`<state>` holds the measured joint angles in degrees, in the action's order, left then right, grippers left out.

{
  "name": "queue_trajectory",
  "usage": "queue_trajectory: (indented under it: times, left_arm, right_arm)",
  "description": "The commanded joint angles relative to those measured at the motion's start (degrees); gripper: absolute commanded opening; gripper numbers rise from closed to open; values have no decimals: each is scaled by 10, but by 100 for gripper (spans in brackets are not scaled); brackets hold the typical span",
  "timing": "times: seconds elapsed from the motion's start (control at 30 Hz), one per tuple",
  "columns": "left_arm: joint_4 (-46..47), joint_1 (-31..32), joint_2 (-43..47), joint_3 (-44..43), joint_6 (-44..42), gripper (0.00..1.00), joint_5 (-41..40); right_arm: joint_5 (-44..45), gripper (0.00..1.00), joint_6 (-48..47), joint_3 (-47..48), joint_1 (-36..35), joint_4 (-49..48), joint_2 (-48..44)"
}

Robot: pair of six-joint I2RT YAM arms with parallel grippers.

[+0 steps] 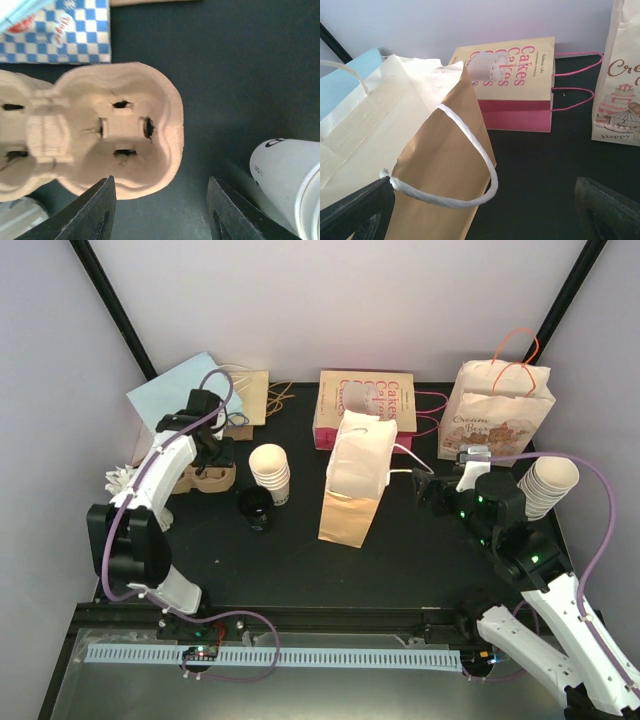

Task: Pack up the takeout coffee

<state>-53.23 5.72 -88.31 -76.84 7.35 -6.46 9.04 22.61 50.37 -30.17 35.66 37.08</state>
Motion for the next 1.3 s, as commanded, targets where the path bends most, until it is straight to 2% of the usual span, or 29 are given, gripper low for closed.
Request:
queue_trajectory:
  times: [0.0, 0.2, 0.33, 0.7, 0.9, 1.03, 1.27]
  left_arm:
    - [-16, 1, -26, -11, -9, 52, 47]
    - [-14, 1, -52, -9, -12, 52, 49]
    - [0, -1, -58, 9, -14, 64, 46]
    - [-14, -11, -93, 3, -17, 64, 34]
    - [-16, -17, -104, 0, -19, 54, 46]
    - [-21, -20, -117, -2, -18, 50, 46]
    - [-21, -21, -114, -3, -17, 36, 40]
  right_arm:
    - [0, 100, -1, 17, 0, -3, -2]
    - [0, 100, -3, 13, 0, -5, -4]
    - [-3, 100, -5, 8, 1, -10, -3]
    - [0, 100, -15, 0, 0, -16, -5]
    - [4, 100, -22, 0, 1, -17, -4]
    - [9, 100, -24, -2, 0, -17, -5]
    - [10, 100, -24, -6, 1, -18, -5]
